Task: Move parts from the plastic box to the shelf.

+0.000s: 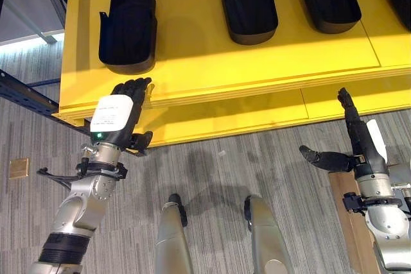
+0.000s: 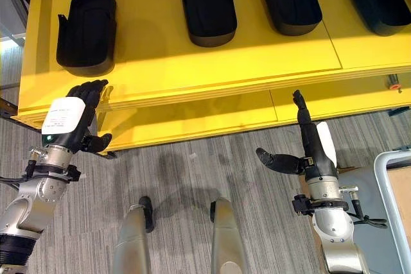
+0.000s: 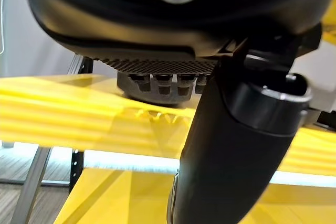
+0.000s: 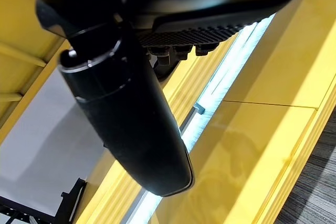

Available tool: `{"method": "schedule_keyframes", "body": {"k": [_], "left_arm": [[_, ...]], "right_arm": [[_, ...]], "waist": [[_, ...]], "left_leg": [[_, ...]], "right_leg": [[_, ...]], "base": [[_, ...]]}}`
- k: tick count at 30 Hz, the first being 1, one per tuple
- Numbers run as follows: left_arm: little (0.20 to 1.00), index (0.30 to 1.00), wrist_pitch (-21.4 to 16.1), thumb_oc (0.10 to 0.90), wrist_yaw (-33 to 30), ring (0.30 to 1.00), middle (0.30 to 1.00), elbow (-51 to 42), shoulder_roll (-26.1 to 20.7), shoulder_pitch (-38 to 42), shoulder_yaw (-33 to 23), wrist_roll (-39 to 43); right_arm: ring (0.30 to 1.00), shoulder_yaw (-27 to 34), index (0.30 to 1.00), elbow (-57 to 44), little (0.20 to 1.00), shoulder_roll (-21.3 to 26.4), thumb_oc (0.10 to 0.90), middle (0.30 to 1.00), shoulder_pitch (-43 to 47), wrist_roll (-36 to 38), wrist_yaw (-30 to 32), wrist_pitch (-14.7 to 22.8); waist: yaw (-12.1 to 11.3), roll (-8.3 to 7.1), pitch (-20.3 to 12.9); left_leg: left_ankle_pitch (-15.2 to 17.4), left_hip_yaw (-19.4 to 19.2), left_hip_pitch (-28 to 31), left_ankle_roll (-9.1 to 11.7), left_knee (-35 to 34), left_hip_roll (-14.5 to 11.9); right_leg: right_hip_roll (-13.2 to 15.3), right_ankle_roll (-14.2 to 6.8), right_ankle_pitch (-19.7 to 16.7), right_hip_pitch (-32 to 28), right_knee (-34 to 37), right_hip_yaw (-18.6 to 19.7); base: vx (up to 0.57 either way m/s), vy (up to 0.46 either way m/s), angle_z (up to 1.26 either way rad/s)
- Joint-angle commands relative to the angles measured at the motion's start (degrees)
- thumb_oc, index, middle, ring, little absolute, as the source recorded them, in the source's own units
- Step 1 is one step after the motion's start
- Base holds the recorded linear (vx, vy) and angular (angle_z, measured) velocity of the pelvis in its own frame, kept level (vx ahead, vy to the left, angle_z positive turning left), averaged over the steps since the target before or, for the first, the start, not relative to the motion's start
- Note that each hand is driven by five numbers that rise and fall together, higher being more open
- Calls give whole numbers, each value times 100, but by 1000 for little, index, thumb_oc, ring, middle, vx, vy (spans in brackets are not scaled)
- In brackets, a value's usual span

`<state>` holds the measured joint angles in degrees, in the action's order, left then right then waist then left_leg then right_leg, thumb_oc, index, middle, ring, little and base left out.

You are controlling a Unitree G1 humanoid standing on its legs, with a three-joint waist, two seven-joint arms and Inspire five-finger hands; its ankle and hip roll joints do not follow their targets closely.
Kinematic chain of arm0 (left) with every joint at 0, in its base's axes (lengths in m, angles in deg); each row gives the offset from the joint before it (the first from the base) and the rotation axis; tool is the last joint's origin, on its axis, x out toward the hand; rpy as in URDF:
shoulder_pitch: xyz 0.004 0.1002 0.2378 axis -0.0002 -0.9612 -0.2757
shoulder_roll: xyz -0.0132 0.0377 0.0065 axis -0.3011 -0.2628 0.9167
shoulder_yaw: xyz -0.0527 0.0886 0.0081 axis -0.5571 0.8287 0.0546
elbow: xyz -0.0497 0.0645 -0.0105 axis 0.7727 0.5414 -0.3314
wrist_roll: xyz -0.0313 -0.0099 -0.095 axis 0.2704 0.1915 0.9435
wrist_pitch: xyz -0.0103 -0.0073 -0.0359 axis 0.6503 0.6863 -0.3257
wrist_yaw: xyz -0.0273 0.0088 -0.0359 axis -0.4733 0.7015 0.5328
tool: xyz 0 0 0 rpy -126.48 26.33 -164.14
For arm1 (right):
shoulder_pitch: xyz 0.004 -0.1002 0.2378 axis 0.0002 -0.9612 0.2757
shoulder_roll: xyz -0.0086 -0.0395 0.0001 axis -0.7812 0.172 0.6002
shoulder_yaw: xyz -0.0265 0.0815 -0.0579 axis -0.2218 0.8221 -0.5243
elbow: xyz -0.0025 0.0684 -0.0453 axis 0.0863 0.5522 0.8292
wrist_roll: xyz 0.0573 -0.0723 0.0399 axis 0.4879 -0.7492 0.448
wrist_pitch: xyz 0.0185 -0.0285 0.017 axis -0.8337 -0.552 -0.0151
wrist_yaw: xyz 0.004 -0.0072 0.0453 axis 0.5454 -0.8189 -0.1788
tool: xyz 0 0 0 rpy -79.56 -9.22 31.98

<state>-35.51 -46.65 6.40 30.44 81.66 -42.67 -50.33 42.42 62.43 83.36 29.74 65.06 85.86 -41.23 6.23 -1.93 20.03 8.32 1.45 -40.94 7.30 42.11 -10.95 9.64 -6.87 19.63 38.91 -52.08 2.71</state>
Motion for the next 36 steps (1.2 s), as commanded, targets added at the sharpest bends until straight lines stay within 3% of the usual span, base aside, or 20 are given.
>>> {"method": "schedule_keyframes", "body": {"k": [1,21,36], "left_arm": [[1000,1000,2,900,-465,1000,1000,-23,-373,648,-71,-150],[1000,1000,199,900,-630,1000,1000,289,-824,499,-523,-348],[1000,1000,-149,900,-250,1000,1000,-95,-1407,926,-492,189]], "right_arm": [[1000,321,1000,-609,1000,220,900,1000,280,173,354,467],[1000,425,1000,-607,1000,274,900,1000,204,240,292,481],[1000,455,1000,-582,1000,287,900,1000,228,350,177,463]], "waist": [[89,-10,-262],[88,17,-284],[129,59,-309]], "left_leg": [[738,7,317,-326,281,-81],[745,-10,261,-323,324,-75],[730,-22,287,-304,319,-94]], "right_leg": [[0,243,-191,-327,723,132],[11,231,-179,-273,690,144],[-9,224,-179,-270,680,168]], "base": [[0,0,0],[2,2,-1],[0,0,0]]}}
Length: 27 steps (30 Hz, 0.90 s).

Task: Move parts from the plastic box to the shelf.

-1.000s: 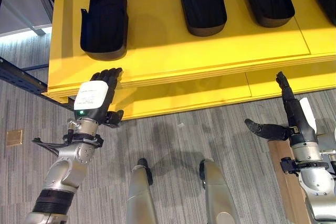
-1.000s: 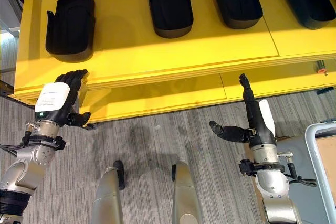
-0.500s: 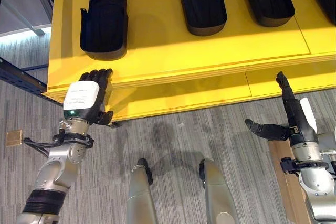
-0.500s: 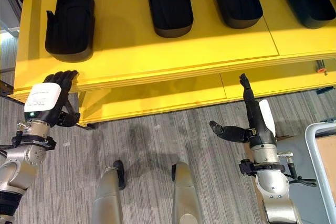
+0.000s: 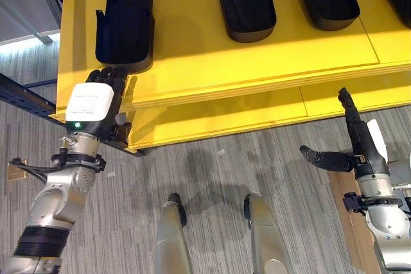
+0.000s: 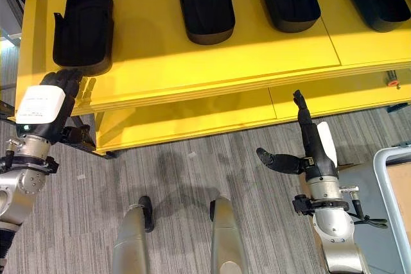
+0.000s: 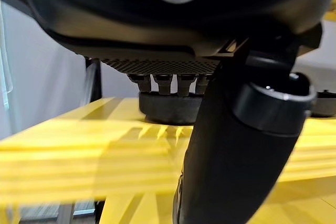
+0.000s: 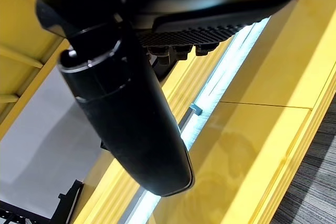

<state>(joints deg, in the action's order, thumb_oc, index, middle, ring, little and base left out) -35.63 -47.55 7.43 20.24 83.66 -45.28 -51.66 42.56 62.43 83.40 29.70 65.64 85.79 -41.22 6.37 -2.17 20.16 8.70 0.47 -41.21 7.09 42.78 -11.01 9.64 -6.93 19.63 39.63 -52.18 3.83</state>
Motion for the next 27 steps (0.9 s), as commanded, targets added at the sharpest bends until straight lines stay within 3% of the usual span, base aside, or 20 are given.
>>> {"method": "schedule_keyframes", "body": {"k": [1,15,27], "left_arm": [[1000,1000,-167,900,-102,1000,1000,-179,-396,752,-222,413],[1000,1000,-359,900,626,1000,1000,-161,-791,953,-21,1294],[1000,1000,-411,900,1135,1000,1000,-777,-1278,477,-635,1918]], "right_arm": [[1000,449,1000,-585,1000,268,900,1000,227,294,168,460],[1000,477,1000,-609,1000,119,900,1000,116,378,-48,417],[1000,579,1000,-581,1000,25,900,1000,47,358,-201,368]], "waist": [[113,84,-323],[144,98,-327],[91,119,-312]], "left_leg": [[691,76,314,-282,251,-87],[667,83,283,-261,237,-87],[682,103,249,-257,261,-81]], "right_leg": [[-9,232,-177,-344,692,57],[-2,231,-206,-333,717,48],[-10,226,-191,-337,705,35]], "base": [[0,0,0],[0,0,0],[0,0,0]]}}
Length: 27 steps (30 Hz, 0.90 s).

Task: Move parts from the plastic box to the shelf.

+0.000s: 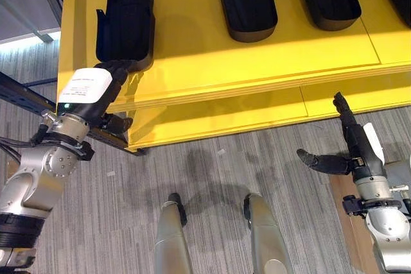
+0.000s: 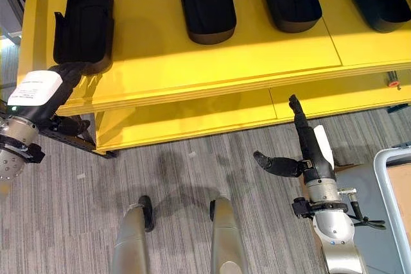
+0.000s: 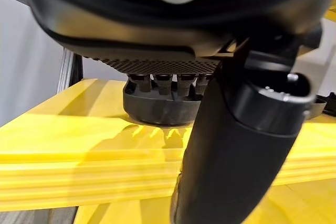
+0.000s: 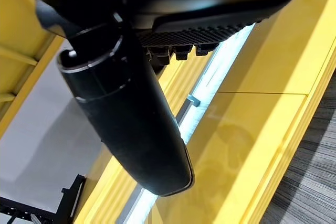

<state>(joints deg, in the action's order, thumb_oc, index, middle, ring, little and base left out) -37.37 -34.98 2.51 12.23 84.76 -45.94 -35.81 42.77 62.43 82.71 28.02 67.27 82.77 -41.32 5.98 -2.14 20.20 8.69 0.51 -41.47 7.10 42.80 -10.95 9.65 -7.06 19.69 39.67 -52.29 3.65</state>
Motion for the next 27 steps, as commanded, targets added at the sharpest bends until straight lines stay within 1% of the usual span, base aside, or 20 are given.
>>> {"method": "schedule_keyframes", "body": {"k": [1,4,7,14,19,27], "left_arm": [[1000,1000,-238,900,-54,1000,1000,-350,-535,315,-633,393],[1000,1000,-252,900,160,1000,1000,-436,-696,285,-699,604],[1000,1000,-304,900,213,1000,1000,-388,-837,462,-560,739],[1000,1000,-281,900,253,1000,1000,-162,-874,737,-254,751],[1000,1000,-213,900,415,1000,1000,105,-915,934,1,719],[1000,1000,-175,900,562,1000,1000,297,-874,946,153,762]], "right_arm": [[1000,576,1000,-574,1000,94,900,1000,208,199,88,367],[1000,581,1000,-574,1000,89,900,1000,206,202,44,348],[1000,538,1000,-548,1000,98,900,1000,208,192,19,358],[1000,525,1000,-535,1000,113,900,1000,201,177,8,372],[1000,557,1000,-507,1000,87,900,1000,217,189,-14,355],[1000,532,1000,-505,1000,69,900,1000,260,202,-29,348]], "waist": [[128,120,-313],[124,129,-308],[140,132,-302],[161,116,-288],[180,103,-276],[194,100,-274]], "left_leg": [[684,104,270,-258,266,-87],[674,98,274,-255,259,-87],[667,96,261,-250,268,-82],[652,86,245,-246,266,-98],[652,96,240,-249,280,-105],[659,74,252,-252,279,-106]], "right_leg": [[-13,240,-193,-338,711,56],[-13,237,-194,-339,704,60],[-11,231,-205,-325,692,50],[-19,234,-221,-303,690,45],[-34,230,-233,-287,686,60],[-22,220,-246,-288,700,65]], "base": [[0,0,0],[0,0,0],[0,0,0],[0,0,0],[0,0,0],[0,0,0]]}}
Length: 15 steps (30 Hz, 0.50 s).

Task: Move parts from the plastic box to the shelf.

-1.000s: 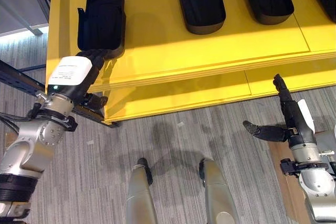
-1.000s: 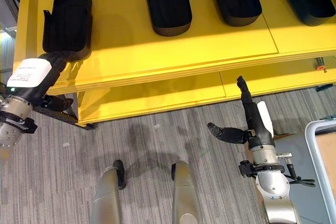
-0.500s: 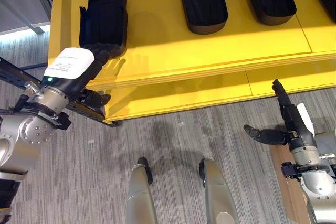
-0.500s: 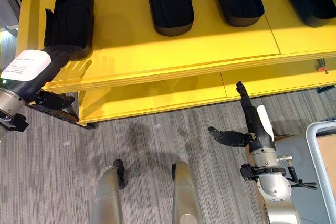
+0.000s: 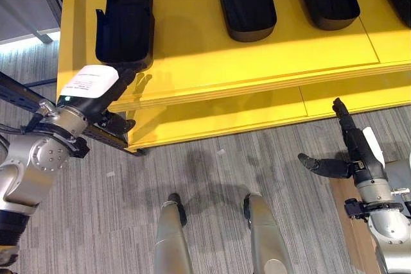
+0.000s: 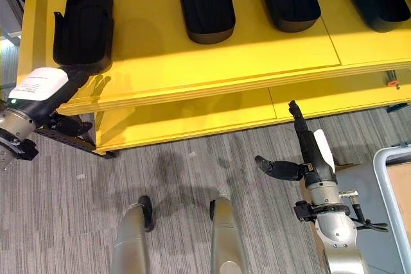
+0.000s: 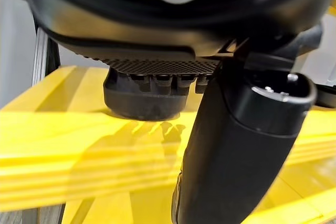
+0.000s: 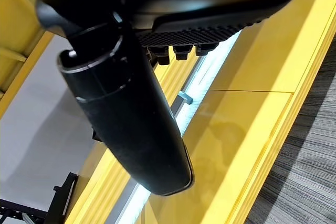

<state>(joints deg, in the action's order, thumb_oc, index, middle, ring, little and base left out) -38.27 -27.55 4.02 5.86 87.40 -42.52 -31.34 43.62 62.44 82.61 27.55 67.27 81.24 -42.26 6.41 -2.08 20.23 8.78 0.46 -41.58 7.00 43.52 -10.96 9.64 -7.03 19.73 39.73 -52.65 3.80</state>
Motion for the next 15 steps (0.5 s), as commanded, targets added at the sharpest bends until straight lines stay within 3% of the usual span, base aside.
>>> {"method": "schedule_keyframes", "body": {"k": [1,15], "left_arm": [[1000,1000,-84,900,-180,1000,1000,147,-237,687,-185,316],[1000,1000,2,900,-205,1000,1000,274,-13,574,-250,142]], "right_arm": [[1000,448,1000,-506,1000,79,900,1000,308,202,124,442],[1000,468,1000,-504,1000,80,900,1000,309,184,79,416]], "waist": [[150,93,-276],[143,78,-268]], "left_leg": [[650,79,262,-242,208,-105],[660,67,236,-249,224,-91]], "right_leg": [[-21,217,-249,-295,735,50],[-23,221,-239,-284,723,48]], "base": [[0,0,0],[0,0,0]]}}
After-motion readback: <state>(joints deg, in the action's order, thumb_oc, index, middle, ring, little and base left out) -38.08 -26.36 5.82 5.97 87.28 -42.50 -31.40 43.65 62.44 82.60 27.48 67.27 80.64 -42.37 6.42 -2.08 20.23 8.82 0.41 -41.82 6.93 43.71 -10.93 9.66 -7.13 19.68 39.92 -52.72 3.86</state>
